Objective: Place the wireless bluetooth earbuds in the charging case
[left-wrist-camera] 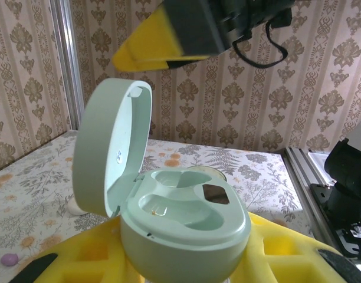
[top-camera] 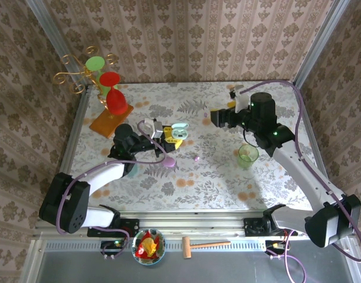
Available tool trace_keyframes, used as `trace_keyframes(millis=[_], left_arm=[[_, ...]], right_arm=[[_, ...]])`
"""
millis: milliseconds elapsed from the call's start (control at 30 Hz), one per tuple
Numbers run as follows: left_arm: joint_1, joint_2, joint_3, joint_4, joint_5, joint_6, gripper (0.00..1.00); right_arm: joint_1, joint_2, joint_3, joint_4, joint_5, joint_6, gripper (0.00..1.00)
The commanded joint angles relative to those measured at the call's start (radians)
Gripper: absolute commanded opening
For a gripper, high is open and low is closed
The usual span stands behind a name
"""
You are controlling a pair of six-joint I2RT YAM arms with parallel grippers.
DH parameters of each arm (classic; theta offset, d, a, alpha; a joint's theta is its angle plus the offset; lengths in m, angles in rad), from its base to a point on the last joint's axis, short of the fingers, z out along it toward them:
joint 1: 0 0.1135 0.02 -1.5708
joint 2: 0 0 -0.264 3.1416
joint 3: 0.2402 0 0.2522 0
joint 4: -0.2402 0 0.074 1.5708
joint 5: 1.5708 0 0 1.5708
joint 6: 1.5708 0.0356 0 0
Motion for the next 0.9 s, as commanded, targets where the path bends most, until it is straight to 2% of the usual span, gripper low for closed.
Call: trace_keyframes(millis=[0, 267, 400, 633, 867], left_arm=[[0.006, -0.027, -0.007, 0.045, 0.000, -0.021, 0.31], [0.006, -0.022, 0.003, 0.049, -0.003, -0.025, 0.31], [0.006, -0.023, -0.002, 0.056, -0.010, -0.027, 0.31], [0.007, -0.034, -0.011, 0.059, -0.008, -0.029, 0.31], [0.006, -0.038, -0.018, 0.057, -0.004, -0.031, 0.31]], right_arm=[[-0.005, 0.037, -0.008, -0.079, 0.184, 0.159, 0.84], [0.039, 0.243, 0.034, -0.254, 0.214, 0.275, 0.82], [0.103, 0.378, 0.079, -0.319, 0.303, 0.313, 0.78], [0.171, 0.550, 0.129, -0.334, 0.344, 0.393, 0.73], [0.170, 0.659, 0.160, -0.329, 0.346, 0.408, 0.59]])
